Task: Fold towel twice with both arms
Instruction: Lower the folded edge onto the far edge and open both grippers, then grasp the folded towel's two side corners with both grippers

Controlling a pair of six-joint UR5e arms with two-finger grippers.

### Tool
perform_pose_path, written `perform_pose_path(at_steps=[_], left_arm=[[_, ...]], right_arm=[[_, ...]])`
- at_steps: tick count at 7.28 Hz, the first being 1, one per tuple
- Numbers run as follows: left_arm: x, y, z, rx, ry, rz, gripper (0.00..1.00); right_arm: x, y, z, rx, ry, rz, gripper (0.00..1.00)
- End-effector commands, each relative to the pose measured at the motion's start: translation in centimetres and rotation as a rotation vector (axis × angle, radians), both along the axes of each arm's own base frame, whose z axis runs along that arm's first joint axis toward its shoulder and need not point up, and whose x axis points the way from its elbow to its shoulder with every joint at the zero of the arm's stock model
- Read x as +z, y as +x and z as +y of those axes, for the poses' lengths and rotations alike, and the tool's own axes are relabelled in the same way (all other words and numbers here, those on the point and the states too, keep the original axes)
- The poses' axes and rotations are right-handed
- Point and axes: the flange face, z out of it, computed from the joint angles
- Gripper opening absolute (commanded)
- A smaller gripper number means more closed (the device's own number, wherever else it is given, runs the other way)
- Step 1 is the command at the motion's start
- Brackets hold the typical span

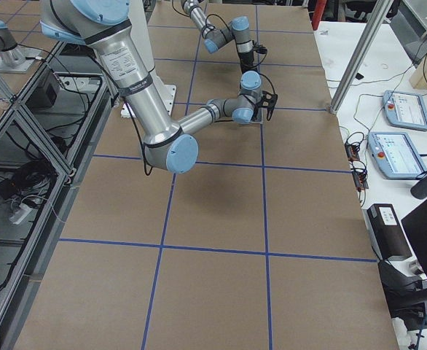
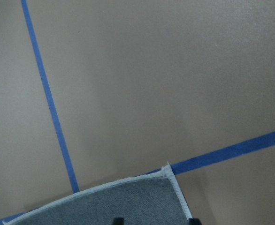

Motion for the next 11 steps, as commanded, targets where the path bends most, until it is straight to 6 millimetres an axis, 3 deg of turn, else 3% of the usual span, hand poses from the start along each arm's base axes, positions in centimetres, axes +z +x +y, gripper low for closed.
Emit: perform_pose_path(at_steps=[1, 3, 6, 7, 9, 11], left_arm=[[-0.2, -0.9, -0.7, -0.013, 0.004, 0.004, 1.00], [-0.7, -1.0, -0.3, -0.015, -0.002, 0.019, 1.00], [-0.6, -0.4, 0.8, -0.081, -0.175, 0.083, 1.00], [-0.2, 1.1, 2.2, -0.069, -0.193, 0.101, 1.00], [-0.9, 1.3, 2.8, -0.056, -0.187, 0.122, 1.00], [-1.5, 1.1, 2.8, -0.052, -0.175, 0.126, 1.00]], right_arm=[[-1.7, 1.1, -0.9, -0.008, 0.004, -0.026, 1.00], [-2.4, 1.4, -0.6, -0.023, 0.012, -0.042, 0.99], [-2.3, 2.7, -0.7, -0.050, 0.025, -0.065, 1.00], [-2.4, 2.7, -0.7, -0.054, 0.033, -0.065, 0.99], [0.5, 2.7, 0.3, -0.074, 0.054, -0.044, 1.00], [1.9, -0.9, 3.1, -0.130, 0.024, -0.021, 0.99]])
